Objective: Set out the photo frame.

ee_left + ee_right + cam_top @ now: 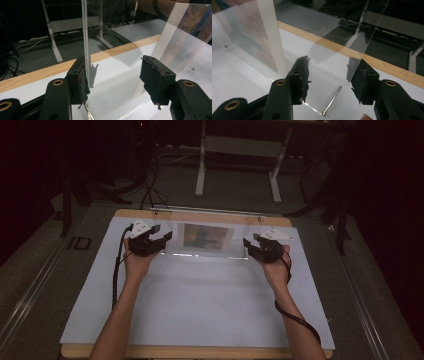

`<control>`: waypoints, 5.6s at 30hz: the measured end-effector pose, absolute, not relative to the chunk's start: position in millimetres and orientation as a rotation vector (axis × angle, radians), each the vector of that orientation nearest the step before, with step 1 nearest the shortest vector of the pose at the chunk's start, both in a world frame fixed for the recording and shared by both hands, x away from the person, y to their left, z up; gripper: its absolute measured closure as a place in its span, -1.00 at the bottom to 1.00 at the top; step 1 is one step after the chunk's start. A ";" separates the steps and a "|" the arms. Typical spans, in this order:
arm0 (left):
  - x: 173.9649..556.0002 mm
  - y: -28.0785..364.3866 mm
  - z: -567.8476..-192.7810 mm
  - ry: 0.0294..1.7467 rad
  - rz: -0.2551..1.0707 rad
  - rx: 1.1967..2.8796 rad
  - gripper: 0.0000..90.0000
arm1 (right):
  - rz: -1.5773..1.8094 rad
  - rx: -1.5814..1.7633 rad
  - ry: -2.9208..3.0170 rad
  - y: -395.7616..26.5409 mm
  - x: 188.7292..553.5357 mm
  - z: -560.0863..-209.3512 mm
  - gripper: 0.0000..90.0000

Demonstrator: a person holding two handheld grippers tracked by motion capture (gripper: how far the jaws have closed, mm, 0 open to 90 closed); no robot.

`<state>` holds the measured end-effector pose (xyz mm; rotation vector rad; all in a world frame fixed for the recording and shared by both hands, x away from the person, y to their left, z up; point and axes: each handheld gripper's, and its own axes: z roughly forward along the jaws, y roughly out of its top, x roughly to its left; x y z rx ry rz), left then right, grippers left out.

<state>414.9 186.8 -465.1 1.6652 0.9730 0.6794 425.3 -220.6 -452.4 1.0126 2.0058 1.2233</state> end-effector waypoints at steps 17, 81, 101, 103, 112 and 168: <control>414.9 177.3 -460.8 1.056 0.682 1.645 -0.12 | 1.267 1.104 2.018 -222.0 436.4 -446.7 0.07; 355.4 169.1 -450.4 1.143 0.620 1.616 -0.11 | 1.344 1.179 2.028 -233.4 380.8 -442.3 0.08; 341.5 172.9 -454.5 1.135 0.620 1.612 -0.11 | 1.347 1.163 2.033 -230.6 369.3 -444.3 0.07; 341.5 173.4 -454.7 1.132 0.618 1.612 -0.11 | 1.345 1.161 2.031 -230.3 368.0 -444.5 0.07; 340.6 174.3 -456.0 1.124 0.615 1.613 -0.11 | 1.351 1.156 2.035 -231.3 366.3 -445.5 0.09; 337.3 197.5 -447.4 1.048 0.569 1.596 -0.24 | 1.389 1.065 2.091 -248.6 365.0 -438.9 -0.04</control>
